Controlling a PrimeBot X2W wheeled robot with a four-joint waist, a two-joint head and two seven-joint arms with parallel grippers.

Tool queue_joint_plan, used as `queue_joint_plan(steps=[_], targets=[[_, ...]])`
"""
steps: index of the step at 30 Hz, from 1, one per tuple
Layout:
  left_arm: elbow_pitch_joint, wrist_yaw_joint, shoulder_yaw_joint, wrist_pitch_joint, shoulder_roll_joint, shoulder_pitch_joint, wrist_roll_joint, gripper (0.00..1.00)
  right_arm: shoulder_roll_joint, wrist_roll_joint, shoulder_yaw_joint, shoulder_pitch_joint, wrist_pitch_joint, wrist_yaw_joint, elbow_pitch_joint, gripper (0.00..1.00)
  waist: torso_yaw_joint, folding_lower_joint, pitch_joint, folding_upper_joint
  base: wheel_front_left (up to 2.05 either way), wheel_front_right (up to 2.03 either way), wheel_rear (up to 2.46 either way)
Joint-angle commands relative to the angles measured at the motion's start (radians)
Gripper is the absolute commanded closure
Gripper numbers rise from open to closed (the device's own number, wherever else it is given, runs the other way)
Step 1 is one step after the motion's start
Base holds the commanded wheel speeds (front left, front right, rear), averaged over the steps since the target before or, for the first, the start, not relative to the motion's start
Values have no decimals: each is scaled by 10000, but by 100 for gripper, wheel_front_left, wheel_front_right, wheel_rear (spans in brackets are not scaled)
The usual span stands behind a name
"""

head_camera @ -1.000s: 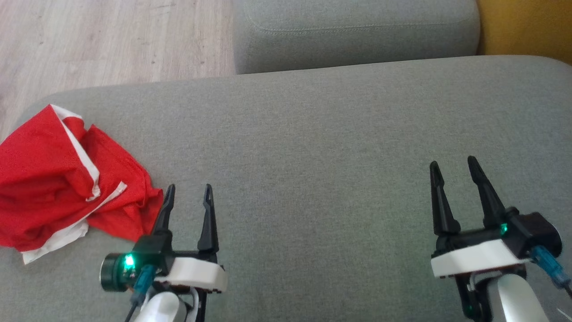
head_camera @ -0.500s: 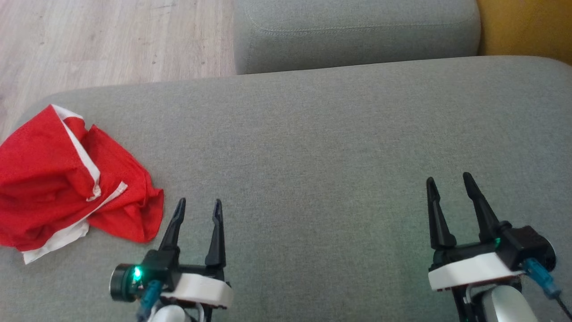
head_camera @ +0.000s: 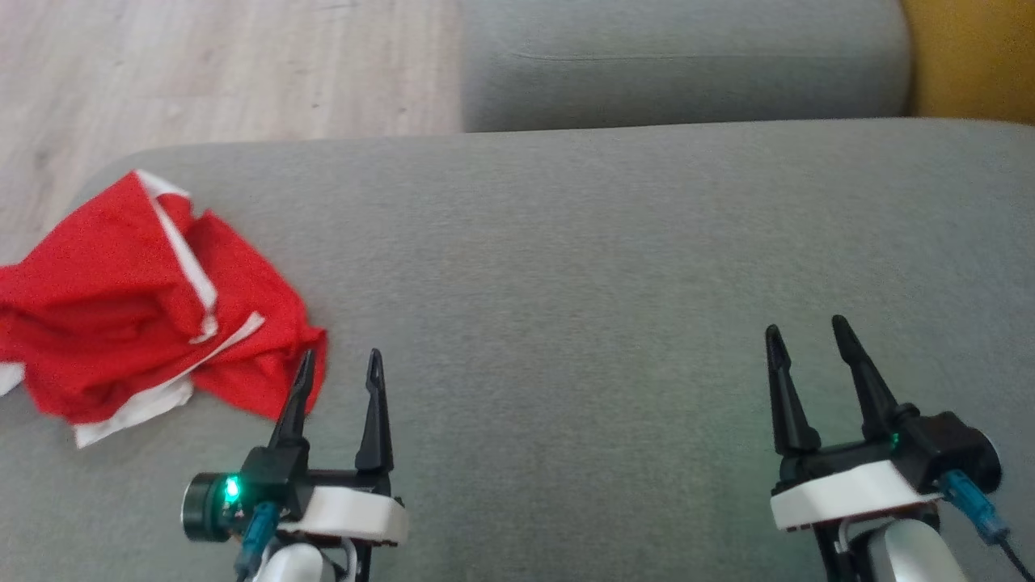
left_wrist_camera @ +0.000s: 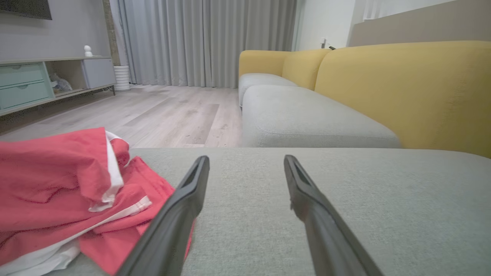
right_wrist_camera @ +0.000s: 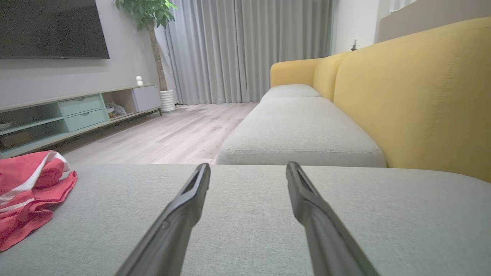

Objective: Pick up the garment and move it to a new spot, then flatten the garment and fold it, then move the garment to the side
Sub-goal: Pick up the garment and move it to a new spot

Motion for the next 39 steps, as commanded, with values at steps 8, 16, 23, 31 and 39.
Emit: queue_joint_plan(steps=[8,16,23,31,39], targets=[[-211,-90,788,-109,-56,-82,392,0,-85,110,583,-42,-109,-7,-475,0,1531,0,-187,0,0,0,0],[-155,-115,1086,-109,-78,-20,489,0,-85,-372,1035,86,-109,-7,-521,0,2706,0,-188,0,0,0,0],[-263,-131,1206,-109,-97,110,544,0,-85,-422,1415,125,-109,-7,-470,0,3496,0,-185,0,0,0,0],[-469,-70,1221,-109,-107,228,479,0,-85,-437,1706,40,-109,-7,-411,0,3743,0,-132,0,0,0,0],[-464,-200,1343,-109,-18,-342,771,0,-85,-499,1771,-146,-109,-7,-437,0,3368,0,302,0,0,0,0]])
